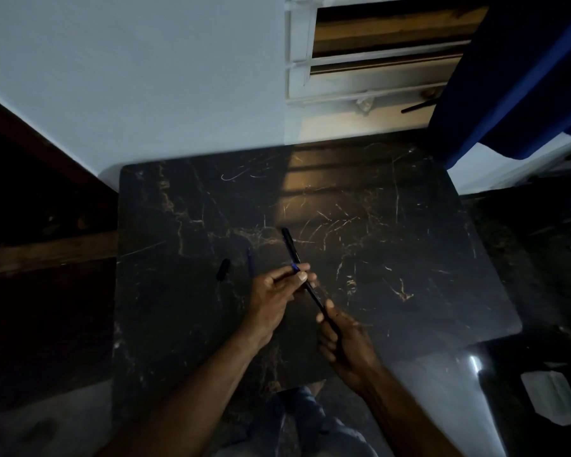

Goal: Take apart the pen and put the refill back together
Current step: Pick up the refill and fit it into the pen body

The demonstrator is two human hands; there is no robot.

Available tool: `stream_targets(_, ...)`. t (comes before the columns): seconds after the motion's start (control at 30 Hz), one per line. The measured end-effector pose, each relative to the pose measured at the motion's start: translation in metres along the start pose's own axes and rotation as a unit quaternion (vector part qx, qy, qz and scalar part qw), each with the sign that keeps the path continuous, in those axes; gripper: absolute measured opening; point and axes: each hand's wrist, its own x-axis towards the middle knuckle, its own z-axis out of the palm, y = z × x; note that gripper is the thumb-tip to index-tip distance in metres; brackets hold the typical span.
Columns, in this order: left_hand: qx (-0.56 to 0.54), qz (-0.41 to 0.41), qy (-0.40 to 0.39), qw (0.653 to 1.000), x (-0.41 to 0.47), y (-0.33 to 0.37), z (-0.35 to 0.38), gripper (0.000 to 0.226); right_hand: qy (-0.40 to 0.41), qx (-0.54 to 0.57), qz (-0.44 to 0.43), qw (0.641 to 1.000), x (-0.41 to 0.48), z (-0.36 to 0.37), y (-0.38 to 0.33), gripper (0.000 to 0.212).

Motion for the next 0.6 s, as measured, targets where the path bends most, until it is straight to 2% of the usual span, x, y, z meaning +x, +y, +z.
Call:
stream_targets(0.13, 0.011, 0.003, -0.018, 1.0, -0.002, 0.001, 0.005, 0.023, 0.009, 0.006, 0.032, 0.999, -0.006, 0.002, 0.001, 0.043)
stream_targets(0.27, 0.038, 0.029, 0.003, 0.999, -0.001, 0.005, 0.011, 0.02, 0.041, -0.029, -0.044, 0.998, -0.007, 0.006, -0.011, 0.014)
stream_targets(0.37, 0.041, 0.039, -0.002, 0.998, 0.0, 0.015, 0.017, 0.02, 0.035, -0.022, -0.055, 0.998, -0.006, 0.008, -0.02, 0.028)
stream_targets(0.5, 0.024, 0.051, -0.057, 0.997, 0.004, 0.033, 0.02, 0.026, -0.044, 0.055, -0.008, 0.997, -0.005, 0.018, -0.027, 0.037)
stream_targets(0.53, 0.027, 0.056, -0.071, 0.996, 0.005, 0.038, 0.019, 0.026, -0.064, 0.055, -0.001, 0.996, -0.006, 0.019, -0.028, 0.038)
stream_targets(0.6, 0.046, 0.072, -0.09, 0.992, 0.005, 0.046, 0.016, 0.026, -0.065, -0.013, -0.029, 0.997, -0.008, 0.022, -0.032, 0.042)
